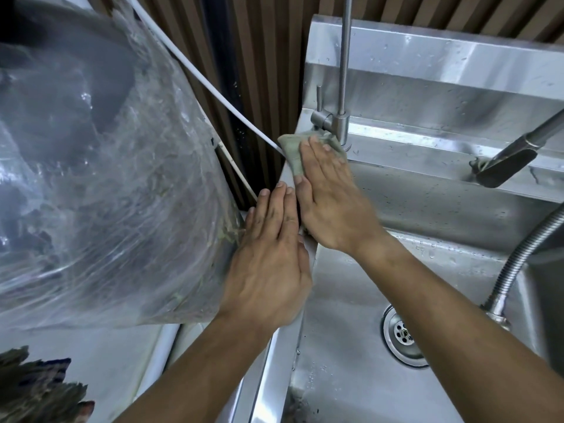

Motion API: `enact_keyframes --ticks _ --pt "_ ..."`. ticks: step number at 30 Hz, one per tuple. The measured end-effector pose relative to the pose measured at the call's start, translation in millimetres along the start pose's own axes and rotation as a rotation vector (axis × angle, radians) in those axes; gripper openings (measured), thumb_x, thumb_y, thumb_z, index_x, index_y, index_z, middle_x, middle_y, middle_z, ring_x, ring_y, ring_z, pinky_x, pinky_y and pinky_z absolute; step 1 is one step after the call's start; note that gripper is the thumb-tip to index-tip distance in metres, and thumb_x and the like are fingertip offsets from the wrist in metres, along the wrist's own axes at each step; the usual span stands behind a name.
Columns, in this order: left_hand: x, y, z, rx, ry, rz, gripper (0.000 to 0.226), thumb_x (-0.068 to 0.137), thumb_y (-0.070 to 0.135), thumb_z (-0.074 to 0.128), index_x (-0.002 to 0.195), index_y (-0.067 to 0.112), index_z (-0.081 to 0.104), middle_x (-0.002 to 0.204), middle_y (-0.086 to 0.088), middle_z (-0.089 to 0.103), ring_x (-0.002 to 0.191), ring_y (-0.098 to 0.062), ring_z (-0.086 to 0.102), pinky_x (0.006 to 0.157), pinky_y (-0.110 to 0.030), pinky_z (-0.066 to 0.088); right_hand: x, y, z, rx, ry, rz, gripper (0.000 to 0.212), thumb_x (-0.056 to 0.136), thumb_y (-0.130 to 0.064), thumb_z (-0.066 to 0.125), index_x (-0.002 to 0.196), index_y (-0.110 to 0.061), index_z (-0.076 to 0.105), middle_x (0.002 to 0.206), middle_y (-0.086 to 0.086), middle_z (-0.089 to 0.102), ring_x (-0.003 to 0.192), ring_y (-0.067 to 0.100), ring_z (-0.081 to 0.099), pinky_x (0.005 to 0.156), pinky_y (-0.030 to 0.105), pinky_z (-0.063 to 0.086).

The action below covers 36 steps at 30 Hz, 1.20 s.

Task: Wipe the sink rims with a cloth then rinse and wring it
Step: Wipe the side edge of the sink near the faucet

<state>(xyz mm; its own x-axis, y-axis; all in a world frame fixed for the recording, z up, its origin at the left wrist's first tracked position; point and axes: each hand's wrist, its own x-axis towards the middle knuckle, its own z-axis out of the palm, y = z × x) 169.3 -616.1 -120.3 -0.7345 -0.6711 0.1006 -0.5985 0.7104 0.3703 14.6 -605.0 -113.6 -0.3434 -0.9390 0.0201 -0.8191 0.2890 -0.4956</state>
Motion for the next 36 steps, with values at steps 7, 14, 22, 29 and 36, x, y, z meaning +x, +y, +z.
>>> enact_keyframes --ticks 7,14,22,29,36 --pt "1.9 1.7 -2.2 -0.003 -0.044 -0.009 0.064 0.103 0.027 0.022 0.163 0.009 0.007 0.172 -0.006 0.005 0.159 -0.019 -0.004 0.129 -0.043 0.01 26.0 11.4 -0.2 0.056 0.064 -0.062 0.056 0.112 -0.033 0.023 0.164 -0.012 0.021 0.173 0.006 0.015 0.16 0.016 0.007 0.131 0.037 0.002" --pt "1.7 0.7 -0.7 0.004 -0.034 -0.011 0.064 0.103 0.027 0.024 0.163 0.009 0.011 0.172 -0.007 0.01 0.159 -0.021 0.002 0.128 -0.045 0.016 0.2 21.7 0.6 0.16 0.082 -0.082 0.053 0.113 -0.032 0.029 0.164 -0.016 0.025 0.172 0.001 0.019 0.16 0.012 0.007 0.131 0.031 0.003" --pt "2.3 2.8 -5.2 0.002 -0.056 -0.025 0.065 0.102 0.031 0.019 0.163 0.012 0.005 0.172 -0.002 0.002 0.159 -0.016 -0.005 0.129 -0.04 0.007 17.8 19.1 -12.1 0.001 -0.094 -0.118 0.057 0.113 -0.034 0.019 0.166 -0.021 0.002 0.174 -0.004 -0.006 0.159 0.009 -0.013 0.13 0.036 -0.01" --pt "2.0 3.3 -6.5 -0.016 -0.075 -0.042 0.065 0.102 0.032 0.018 0.163 0.015 0.002 0.172 0.0 0.001 0.158 -0.015 -0.006 0.13 -0.038 0.005 22.4 11.4 -21.0 0.12 -0.039 -0.152 0.052 0.113 -0.029 0.026 0.164 -0.02 0.022 0.173 -0.003 0.015 0.159 0.008 0.002 0.13 0.03 -0.004" --pt "2.1 2.9 -7.8 -0.055 -0.084 -0.049 0.066 0.101 0.032 0.019 0.163 0.017 0.002 0.173 0.001 0.002 0.159 -0.015 -0.004 0.13 -0.036 0.003 -42.6 47.5 -11.4 0.199 0.26 -0.126 0.062 0.08 0.003 0.042 0.138 -0.013 0.058 0.145 0.004 0.053 0.139 0.023 0.045 0.118 0.036 0.039"
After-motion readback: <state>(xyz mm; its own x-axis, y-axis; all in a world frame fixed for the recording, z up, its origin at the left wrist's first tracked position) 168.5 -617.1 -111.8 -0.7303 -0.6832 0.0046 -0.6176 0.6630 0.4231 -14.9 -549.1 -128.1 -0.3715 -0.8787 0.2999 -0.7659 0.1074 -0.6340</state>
